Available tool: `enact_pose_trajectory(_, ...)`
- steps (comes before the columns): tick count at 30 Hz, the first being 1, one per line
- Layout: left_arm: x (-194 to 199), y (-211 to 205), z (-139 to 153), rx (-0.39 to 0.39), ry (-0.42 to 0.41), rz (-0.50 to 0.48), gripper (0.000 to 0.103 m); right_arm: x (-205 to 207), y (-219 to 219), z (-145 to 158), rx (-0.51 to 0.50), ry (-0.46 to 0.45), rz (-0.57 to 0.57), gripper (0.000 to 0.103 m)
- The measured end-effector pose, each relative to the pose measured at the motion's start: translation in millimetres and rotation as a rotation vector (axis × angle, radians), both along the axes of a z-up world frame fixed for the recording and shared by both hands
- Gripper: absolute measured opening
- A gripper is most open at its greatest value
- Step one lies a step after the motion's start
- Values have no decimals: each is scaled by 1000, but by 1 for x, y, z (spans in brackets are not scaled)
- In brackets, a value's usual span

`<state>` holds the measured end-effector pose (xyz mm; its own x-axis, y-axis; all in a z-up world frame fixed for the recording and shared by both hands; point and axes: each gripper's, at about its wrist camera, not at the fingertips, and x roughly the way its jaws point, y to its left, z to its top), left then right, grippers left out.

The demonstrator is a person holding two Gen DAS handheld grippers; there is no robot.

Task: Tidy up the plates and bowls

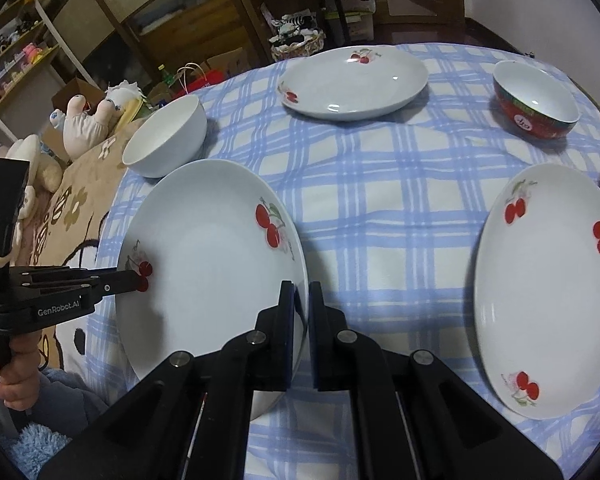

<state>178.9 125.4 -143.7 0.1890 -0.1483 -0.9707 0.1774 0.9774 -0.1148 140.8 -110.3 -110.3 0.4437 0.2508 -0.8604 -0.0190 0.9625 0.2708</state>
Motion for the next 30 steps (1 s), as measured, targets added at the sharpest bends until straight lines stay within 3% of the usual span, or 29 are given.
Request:
enact_pose_trajectory(13,-10,-20,36,-15,-60,-14,13,-12,-26,31,22,-46,-41,8)
enact_pose_trajectory(30,-21,-110,66,-38,-108,-115,12,-47,-103,63,-4,-94,-154,7)
